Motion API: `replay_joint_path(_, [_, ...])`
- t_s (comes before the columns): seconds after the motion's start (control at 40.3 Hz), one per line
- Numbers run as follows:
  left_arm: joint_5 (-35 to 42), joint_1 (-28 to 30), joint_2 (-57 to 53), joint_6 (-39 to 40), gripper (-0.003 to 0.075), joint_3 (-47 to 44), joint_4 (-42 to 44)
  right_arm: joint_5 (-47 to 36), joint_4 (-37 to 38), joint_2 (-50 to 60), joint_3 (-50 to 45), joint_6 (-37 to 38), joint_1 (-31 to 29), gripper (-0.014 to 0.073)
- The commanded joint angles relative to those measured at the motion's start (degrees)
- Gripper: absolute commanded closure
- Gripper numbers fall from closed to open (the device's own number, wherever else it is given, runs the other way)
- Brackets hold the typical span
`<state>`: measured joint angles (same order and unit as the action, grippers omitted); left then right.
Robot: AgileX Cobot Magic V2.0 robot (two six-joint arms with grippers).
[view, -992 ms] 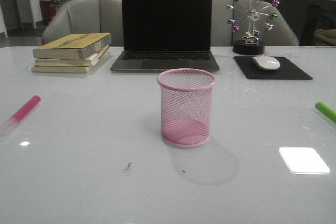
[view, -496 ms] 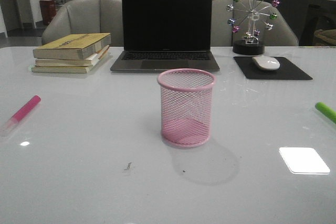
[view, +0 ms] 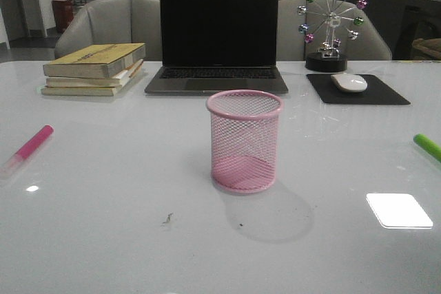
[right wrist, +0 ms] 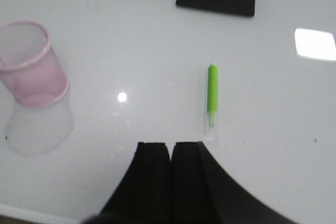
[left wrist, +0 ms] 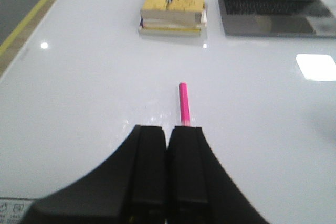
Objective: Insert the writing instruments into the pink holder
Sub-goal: 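Lower the right gripper and grasp the green marker upright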
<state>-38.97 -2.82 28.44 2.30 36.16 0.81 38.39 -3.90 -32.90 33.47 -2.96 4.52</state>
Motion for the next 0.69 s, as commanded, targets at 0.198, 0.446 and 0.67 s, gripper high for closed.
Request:
replay_joint_path(0.198, [3.0,-0.3,8.7,0.5,0.0629,2.0,0.0,-0.5,-0.1,-8.1,0.1,0.0,-0.3,0.0515])
replay_joint_path(0.446, [4.7,-2.5,10.7,-0.5,0.0398,2.0,-0.3,-1.0,0.0,-11.4,0.1,0.2,-1.0,0.0115])
replay_joint_path(0.67, [4.7,-11.9,10.7,-1.8,0.0179,2.0,-0.2,-1.4,0.7,-14.7,1.1,3.0,-7.3,0.0086])
